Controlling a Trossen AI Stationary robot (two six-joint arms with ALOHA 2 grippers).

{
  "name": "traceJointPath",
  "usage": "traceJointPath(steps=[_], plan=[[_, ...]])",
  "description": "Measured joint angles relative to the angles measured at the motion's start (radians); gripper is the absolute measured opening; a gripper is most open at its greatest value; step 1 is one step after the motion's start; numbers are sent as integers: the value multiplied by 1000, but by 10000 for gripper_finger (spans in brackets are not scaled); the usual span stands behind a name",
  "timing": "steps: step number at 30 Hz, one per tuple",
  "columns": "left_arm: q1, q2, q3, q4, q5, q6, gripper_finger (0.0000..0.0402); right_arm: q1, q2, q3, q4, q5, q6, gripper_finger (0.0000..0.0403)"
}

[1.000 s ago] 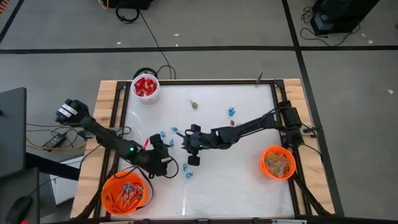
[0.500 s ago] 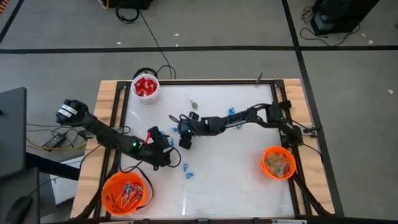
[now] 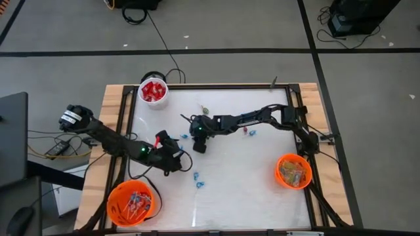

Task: Sort candy by brand, put in halloween buckets
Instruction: Put the blue sucker into the left orange bucket

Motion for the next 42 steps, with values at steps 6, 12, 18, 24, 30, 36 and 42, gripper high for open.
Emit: traceJointPath(steps=[6,12,18,24,30,36,42], plan=[[9,0,0,6,0,0,302,0,0,0,0,-18,-48,68],[10,0,0,8,0,0,302,-3,8,0,-11,-6,-76,9],[27,0,0,13,-1,3,302,21,-9,1,-43,80,-84,5],[33,0,0,15,-1,62,302,84,-125,-1,-107,134,-120,3],[33,0,0,37,-1,113,302,156,-190,-2,-182,123,-128,2],[34,0,0,102,-10,164,301,220,-198,-2,-194,130,-124,2],[32,0,0,213,145,309,272,253,-198,-1,-193,240,-117,2]])
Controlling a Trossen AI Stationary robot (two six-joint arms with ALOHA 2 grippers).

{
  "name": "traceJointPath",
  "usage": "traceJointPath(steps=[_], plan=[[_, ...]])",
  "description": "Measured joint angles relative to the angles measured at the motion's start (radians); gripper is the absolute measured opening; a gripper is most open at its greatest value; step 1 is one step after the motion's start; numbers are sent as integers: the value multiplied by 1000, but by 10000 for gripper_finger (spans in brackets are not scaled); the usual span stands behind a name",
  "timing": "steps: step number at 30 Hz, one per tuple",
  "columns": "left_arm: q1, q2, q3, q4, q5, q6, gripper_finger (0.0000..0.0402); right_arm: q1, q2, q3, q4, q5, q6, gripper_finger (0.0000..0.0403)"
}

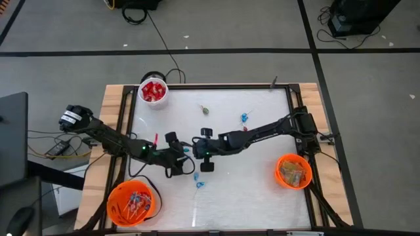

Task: Sort candy by brand, put in halloween buckets
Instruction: Put the blue sucker into the left orange bucket

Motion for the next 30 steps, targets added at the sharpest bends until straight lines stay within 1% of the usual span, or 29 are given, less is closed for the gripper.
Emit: traceJointPath(steps=[2,4,9,14,26,28,30], plan=[[0,0,0,39,43,40,255,2,0,0,-1,8,0,2],[0,0,0,75,49,64,240,2,0,0,-15,8,1,2],[0,0,0,98,51,87,216,5,0,0,-40,9,19,2],[0,0,0,87,52,86,204,15,0,0,-45,12,20,2],[0,0,0,73,55,84,200,30,0,0,-43,15,25,1],[0,0,0,73,55,84,192,30,0,0,-43,15,25,1],[0,0,0,72,55,84,176,30,0,0,-43,15,25,1]])
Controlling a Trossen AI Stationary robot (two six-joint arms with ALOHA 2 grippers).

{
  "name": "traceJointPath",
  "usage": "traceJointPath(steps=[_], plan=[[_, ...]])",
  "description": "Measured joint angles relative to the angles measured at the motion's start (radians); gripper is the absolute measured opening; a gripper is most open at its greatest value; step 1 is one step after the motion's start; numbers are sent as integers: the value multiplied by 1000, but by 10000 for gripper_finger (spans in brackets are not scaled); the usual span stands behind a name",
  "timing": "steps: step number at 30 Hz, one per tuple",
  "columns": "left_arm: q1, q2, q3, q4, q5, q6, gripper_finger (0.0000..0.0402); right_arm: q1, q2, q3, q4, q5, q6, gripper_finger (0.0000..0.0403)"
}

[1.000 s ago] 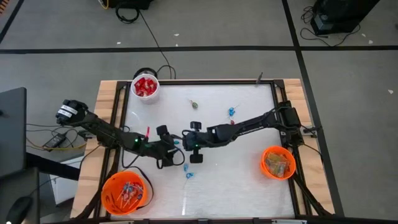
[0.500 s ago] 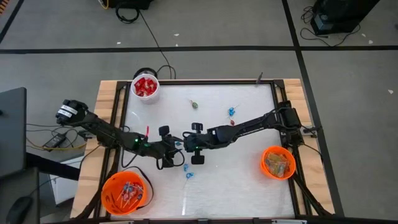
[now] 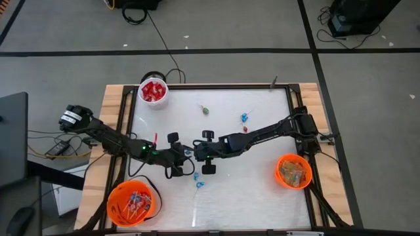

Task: Sort candy by brand, put in halloween buckets
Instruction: Put the blue sucker into the left orange bucket

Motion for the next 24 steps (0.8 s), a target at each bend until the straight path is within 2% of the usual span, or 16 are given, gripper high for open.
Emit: traceJointPath(steps=[6,10,13,16,18,21,24], plan=[[0,0,0,-3,0,1,103,0,0,0,3,-12,2,2],[-1,-12,20,-62,8,8,76,-1,0,0,25,-82,76,25],[-10,-57,113,-290,18,-47,76,-4,0,0,71,-82,142,62],[-35,-82,247,-632,19,-152,82,2,11,-32,200,-6,171,103],[-63,-84,349,-832,30,-220,88,7,27,-65,305,7,190,128],[-116,-84,476,-1098,134,-298,88,9,87,-73,445,-21,215,160],[-183,-84,581,-1242,321,-361,88,9,148,-70,535,-16,220,182]])
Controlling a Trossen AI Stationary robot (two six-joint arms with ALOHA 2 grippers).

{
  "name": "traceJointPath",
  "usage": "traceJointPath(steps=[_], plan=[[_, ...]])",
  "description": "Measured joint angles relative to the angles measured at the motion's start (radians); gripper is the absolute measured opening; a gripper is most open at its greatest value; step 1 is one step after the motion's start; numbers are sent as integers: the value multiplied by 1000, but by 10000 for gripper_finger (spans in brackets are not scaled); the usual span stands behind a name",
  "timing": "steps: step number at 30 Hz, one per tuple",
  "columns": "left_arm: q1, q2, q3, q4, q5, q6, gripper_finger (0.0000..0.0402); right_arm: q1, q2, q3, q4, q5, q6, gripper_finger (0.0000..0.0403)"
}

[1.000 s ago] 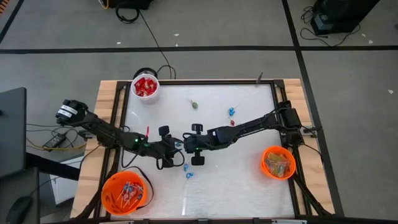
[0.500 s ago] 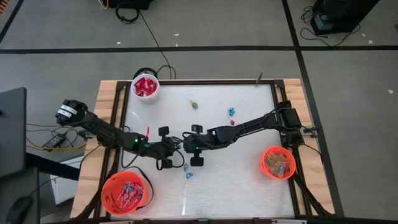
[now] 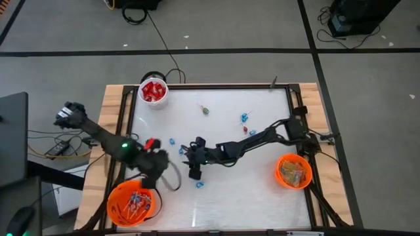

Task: Sort candy by brand, put in halloween buckets
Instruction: Put the blue sucker into the left orange bucket

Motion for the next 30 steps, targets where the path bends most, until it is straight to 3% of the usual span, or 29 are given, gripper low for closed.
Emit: traceJointPath(steps=[3,8,14,18,22,30], plan=[[-87,0,79,-98,120,-100,88,-8,41,0,35,38,8,190],[-217,0,125,-80,259,-315,88,-39,67,2,66,35,42,191],[-357,5,125,-60,395,-588,89,-72,130,15,135,-64,75,191],[-414,16,125,-61,370,-668,90,-80,188,68,105,-83,89,191],[-432,42,125,-77,265,-674,98,-79,227,147,-5,-58,88,179],[-434,128,125,-123,176,-606,133,-81,218,206,-163,-4,63,64]])
